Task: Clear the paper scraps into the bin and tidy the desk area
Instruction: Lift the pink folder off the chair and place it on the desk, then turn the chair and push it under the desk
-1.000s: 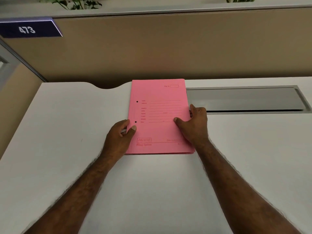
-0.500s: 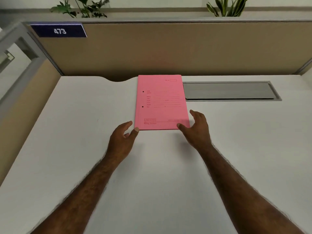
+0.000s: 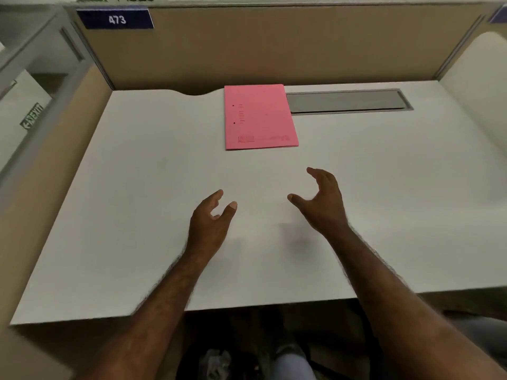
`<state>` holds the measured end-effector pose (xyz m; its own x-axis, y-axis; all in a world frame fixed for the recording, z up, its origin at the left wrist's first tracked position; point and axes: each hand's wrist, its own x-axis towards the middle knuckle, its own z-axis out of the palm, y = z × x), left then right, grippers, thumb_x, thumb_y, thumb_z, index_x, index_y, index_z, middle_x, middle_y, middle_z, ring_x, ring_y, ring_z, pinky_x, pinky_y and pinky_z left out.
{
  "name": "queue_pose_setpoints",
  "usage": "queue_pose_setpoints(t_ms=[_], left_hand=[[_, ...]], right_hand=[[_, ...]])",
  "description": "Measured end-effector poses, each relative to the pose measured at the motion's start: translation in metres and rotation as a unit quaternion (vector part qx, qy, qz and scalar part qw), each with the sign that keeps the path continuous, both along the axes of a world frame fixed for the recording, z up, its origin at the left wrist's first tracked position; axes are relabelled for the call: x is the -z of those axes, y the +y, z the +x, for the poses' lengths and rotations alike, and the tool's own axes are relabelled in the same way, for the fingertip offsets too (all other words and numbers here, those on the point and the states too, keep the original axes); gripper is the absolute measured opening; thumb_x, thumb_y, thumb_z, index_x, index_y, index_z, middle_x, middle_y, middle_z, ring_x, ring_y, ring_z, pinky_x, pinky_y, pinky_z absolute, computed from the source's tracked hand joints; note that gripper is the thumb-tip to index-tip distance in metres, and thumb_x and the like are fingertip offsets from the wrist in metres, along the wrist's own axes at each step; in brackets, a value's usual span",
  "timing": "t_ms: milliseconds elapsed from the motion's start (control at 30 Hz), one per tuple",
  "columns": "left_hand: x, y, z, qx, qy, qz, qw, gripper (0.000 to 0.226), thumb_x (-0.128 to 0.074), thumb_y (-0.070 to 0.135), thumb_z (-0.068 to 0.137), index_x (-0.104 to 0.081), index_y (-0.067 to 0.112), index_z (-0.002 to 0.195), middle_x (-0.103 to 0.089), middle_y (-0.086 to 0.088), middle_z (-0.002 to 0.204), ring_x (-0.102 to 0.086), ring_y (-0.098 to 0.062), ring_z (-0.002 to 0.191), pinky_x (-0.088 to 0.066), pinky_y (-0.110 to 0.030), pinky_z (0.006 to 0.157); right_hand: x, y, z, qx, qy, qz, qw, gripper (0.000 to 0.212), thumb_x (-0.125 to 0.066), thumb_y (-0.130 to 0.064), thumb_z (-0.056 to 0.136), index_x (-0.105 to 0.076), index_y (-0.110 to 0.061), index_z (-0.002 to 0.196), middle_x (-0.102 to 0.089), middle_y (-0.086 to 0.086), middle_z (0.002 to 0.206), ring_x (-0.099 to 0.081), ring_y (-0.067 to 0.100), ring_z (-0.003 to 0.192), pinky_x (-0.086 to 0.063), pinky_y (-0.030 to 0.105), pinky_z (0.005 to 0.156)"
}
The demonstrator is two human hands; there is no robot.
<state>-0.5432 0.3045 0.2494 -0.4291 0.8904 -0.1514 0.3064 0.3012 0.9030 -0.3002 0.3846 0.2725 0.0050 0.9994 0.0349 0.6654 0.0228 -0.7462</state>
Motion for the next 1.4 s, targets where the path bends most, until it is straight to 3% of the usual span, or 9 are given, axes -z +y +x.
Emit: queue_pose_setpoints(t_ms=[167, 300, 433, 567, 733, 833, 1267, 1400], left_hand=[[0.004, -0.061, 0.019, 0.013, -0.016, -0.013, 1.0, 0.053, -0.075, 0.037, 0.097, -0.059, 0.024, 0.147, -0.06, 0.006, 0.151, -0.056, -0.003, 0.132, -0.034, 0.006, 0.079], [0.006, -0.099, 0.035, 0.027, -0.027, -0.021, 0.999, 0.055, -0.075, 0.038, 0.097, -0.059, 0.025, 0.147, -0.059, 0.003, 0.152, -0.055, -0.002, 0.128, -0.035, 0.001, 0.083], [0.004, -0.131, 0.054, 0.043, -0.03, -0.025, 0.998, 0.058, -0.074, 0.043, 0.097, -0.056, 0.028, 0.15, -0.057, 0.004, 0.155, -0.055, -0.003, 0.125, -0.039, -0.011, 0.092], [0.001, -0.164, 0.079, 0.063, -0.028, -0.013, 0.998, 0.056, -0.072, 0.039, 0.099, -0.055, 0.026, 0.151, -0.055, 0.005, 0.156, -0.052, -0.006, 0.138, -0.041, -0.022, 0.101], [-0.004, -0.209, 0.117, 0.075, -0.029, -0.009, 0.997, 0.058, -0.073, 0.039, 0.099, -0.054, 0.026, 0.152, -0.056, 0.006, 0.156, -0.051, -0.006, 0.14, -0.04, -0.018, 0.101], [-0.006, -0.242, 0.142, 0.084, -0.027, -0.01, 0.996, 0.058, -0.073, 0.039, 0.098, -0.054, 0.027, 0.152, -0.057, 0.005, 0.153, -0.05, -0.001, 0.133, -0.036, -0.004, 0.087], [-0.014, -0.368, 0.239, 0.123, 0.001, 0.0, 0.992, 0.058, -0.077, 0.034, 0.096, -0.057, 0.025, 0.149, -0.06, 0.006, 0.15, -0.055, -0.006, 0.136, -0.04, 0.004, 0.078], [-0.012, -0.386, 0.267, 0.175, -0.001, -0.002, 0.985, 0.059, -0.077, 0.032, 0.096, -0.056, 0.024, 0.15, -0.059, 0.004, 0.152, -0.054, -0.007, 0.137, -0.043, -0.006, 0.092]], right_hand=[[-0.003, -0.073, 0.017, 0.01, -0.01, -0.018, 1.0, 0.08, -0.088, -0.033, 0.082, -0.051, -0.02, 0.151, -0.046, 0.002, 0.156, -0.041, 0.019, 0.147, -0.037, 0.041, 0.121], [-0.005, -0.12, 0.034, 0.024, -0.014, -0.023, 0.999, 0.079, -0.087, -0.036, 0.082, -0.051, -0.022, 0.151, -0.045, 0.0, 0.157, -0.04, 0.018, 0.148, -0.037, 0.043, 0.122], [-0.007, -0.16, 0.052, 0.046, -0.01, -0.027, 0.999, 0.079, -0.087, -0.038, 0.082, -0.05, -0.027, 0.151, -0.043, -0.003, 0.159, -0.039, 0.016, 0.149, -0.036, 0.046, 0.123], [-0.007, -0.199, 0.078, 0.059, 0.002, -0.022, 0.998, 0.078, -0.088, -0.036, 0.081, -0.052, -0.026, 0.15, -0.045, -0.003, 0.157, -0.039, 0.016, 0.148, -0.036, 0.049, 0.122], [-0.004, -0.252, 0.12, 0.067, -0.014, -0.008, 0.998, 0.08, -0.088, -0.042, 0.081, -0.051, -0.028, 0.149, -0.046, -0.004, 0.154, -0.04, 0.015, 0.146, -0.038, 0.046, 0.123], [-0.003, -0.289, 0.146, 0.071, -0.019, -0.008, 0.997, 0.08, -0.088, -0.046, 0.08, -0.05, -0.03, 0.149, -0.047, -0.005, 0.152, -0.042, 0.015, 0.144, -0.039, 0.049, 0.122], [-0.011, -0.437, 0.244, 0.096, -0.023, 0.007, 0.995, 0.08, -0.09, -0.037, 0.08, -0.053, -0.02, 0.149, -0.048, 0.002, 0.154, -0.044, 0.017, 0.145, -0.039, 0.048, 0.121], [-0.011, -0.469, 0.267, 0.131, -0.022, 0.004, 0.991, 0.082, -0.09, -0.036, 0.08, -0.053, -0.019, 0.15, -0.048, 0.002, 0.155, -0.043, 0.016, 0.146, -0.036, 0.039, 0.123]])
